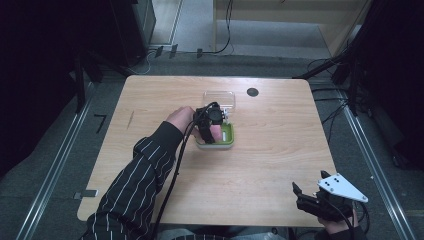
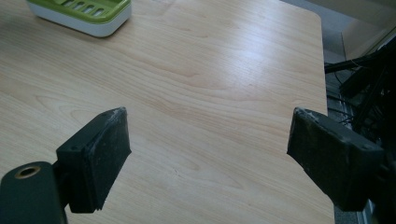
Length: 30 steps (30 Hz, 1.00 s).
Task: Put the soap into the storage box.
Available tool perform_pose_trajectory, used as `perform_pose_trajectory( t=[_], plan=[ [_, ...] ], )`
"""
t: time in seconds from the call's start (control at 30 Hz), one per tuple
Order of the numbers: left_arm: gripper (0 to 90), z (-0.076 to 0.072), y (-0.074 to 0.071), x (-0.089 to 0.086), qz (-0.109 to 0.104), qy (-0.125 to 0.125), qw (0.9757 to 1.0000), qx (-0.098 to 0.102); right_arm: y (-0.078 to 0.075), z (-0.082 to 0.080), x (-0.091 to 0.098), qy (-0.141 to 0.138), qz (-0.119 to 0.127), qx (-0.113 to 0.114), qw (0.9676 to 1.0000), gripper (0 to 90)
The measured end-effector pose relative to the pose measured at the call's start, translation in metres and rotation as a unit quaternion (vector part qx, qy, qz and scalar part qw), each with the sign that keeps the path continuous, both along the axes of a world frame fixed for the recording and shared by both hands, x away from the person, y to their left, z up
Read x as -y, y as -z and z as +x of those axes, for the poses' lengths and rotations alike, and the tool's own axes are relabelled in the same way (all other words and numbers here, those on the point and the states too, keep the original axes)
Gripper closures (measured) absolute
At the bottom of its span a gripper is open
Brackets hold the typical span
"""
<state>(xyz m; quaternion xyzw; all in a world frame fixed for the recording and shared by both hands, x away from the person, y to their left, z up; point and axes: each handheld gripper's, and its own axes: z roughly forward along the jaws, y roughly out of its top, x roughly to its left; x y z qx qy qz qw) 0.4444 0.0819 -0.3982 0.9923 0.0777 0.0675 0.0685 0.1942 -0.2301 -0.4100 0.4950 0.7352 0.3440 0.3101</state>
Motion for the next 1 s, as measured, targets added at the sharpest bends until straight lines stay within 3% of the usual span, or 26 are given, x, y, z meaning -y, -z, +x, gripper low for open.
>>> perform_pose_trajectory(
  t=[0.17, 0.73, 1.0],
  plan=[
    [38.5, 0.002, 0.001, 0.0, 0.005, 0.009, 0.9999, 0.008, 0.0, -0.001, 0.0, 0.0, -0.001, -0.001, 1.0, 13.5],
    [38.6, 0.009, 0.006, 0.002, 0.004, 0.018, 0.9998, 0.009, 0.0, -0.005, 0.002, 0.008, -0.004, -0.001, 1.0, 13.5],
    [38.5, 0.014, 0.01, 0.006, 0.014, 0.022, 0.9996, 0.009, 0.001, -0.007, 0.004, 0.012, -0.005, 0.0, 0.9999, 13.5]
  ],
)
